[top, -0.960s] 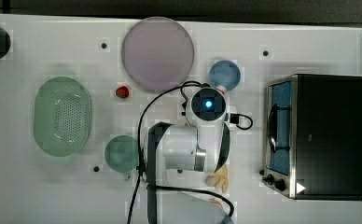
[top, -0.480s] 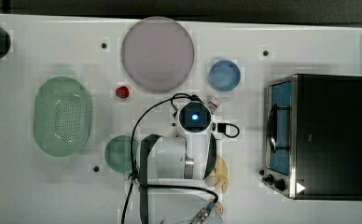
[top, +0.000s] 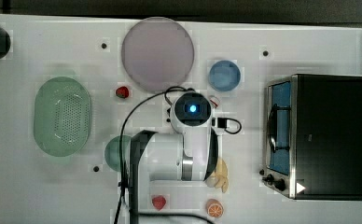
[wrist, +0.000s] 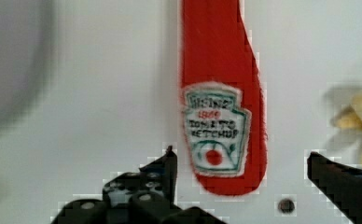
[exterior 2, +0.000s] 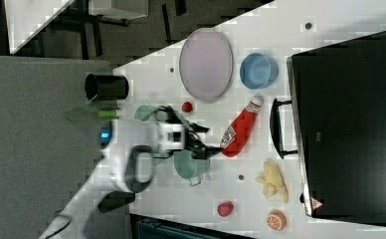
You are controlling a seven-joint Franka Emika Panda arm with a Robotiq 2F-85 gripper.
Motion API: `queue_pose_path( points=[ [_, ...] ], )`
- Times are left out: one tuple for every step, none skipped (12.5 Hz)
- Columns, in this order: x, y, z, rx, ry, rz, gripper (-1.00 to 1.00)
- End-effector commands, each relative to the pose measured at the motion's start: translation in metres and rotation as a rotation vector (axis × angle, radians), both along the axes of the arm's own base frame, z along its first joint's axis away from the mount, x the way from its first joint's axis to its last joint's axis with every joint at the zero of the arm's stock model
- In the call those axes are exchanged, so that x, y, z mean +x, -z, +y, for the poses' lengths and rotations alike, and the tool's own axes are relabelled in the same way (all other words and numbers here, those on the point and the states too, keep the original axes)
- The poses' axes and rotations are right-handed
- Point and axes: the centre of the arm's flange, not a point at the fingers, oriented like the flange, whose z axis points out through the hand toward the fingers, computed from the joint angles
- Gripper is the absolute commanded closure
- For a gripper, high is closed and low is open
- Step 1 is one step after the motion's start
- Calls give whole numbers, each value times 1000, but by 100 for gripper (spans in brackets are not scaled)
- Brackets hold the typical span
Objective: Pick Ketchup from oven and place it on table.
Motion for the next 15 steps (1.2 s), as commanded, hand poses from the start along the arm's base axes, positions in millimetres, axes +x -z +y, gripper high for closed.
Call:
queue_pose_path(
  points=[
    [31, -162, -8, 9, 46, -184, -100],
    [31, -196, -7, 12, 45, -190, -100],
    [31, -228, -8, 14, 43, -199, -100],
    [32, -260, -7, 15, 42, -218, -100],
    [33, -287, -7, 16, 40, -234, -100],
    [33, -310, -7, 16, 37, -241, -100],
    [33, -333, -5, 16, 34, -251, -100],
    [32, -350, -5, 16, 32, -256, -100],
    [29, -358, -6, 16, 33, -237, -100],
    [26, -360, -6, 16, 34, -219, -100],
    [26, -360, -5, 16, 32, -214, -100],
    [26, -358, -5, 16, 32, -212, -100],
    [27, -357, -5, 16, 32, -209, -100],
    [28, -355, -5, 16, 32, -206, -100],
    [28, -354, -5, 16, 32, -204, -100]
  ],
)
